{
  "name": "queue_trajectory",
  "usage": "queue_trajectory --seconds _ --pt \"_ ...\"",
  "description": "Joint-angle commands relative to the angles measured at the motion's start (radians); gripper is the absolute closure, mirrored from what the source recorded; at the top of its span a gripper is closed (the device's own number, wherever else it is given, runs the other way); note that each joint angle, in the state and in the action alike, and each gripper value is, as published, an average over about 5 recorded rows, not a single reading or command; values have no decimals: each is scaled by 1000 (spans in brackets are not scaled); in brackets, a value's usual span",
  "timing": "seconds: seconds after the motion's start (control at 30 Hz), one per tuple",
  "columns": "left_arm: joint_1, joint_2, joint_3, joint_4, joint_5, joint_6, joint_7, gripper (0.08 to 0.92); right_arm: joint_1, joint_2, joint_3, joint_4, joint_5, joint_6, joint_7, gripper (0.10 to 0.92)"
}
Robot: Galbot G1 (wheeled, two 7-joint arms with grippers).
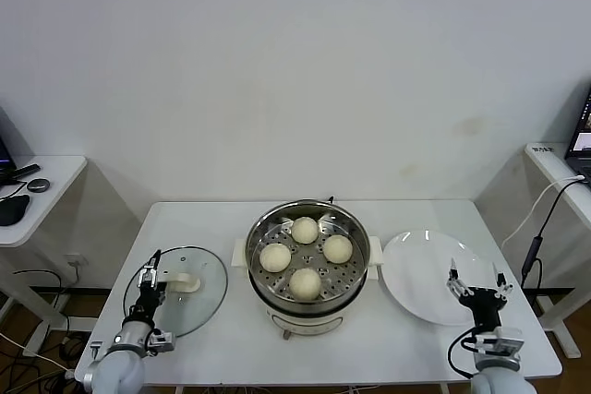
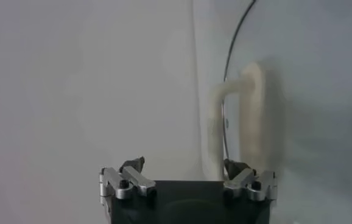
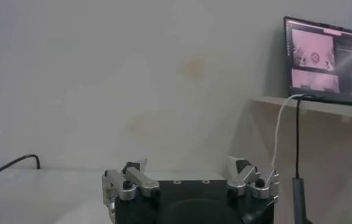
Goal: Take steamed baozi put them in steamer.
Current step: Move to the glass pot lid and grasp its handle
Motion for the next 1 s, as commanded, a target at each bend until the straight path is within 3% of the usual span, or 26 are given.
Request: queue_trajectory --seconds 0.03,0.33,0.53,1.0 --pt "-62 2 17 72 0 0 -12 177 -6 0 9 -2 1 3 0 203" --pt "-80 4 20 123 -7 -1 -54 177 -13 0 14 -4 0 5 -1 203" --pt "-54 11 33 88 -79 55 -5 198 -21 -5 16 -5 1 7 -1 203" --pt "9 -2 38 -25 -174 182 98 588 -27 -2 16 3 1 8 -3 203"
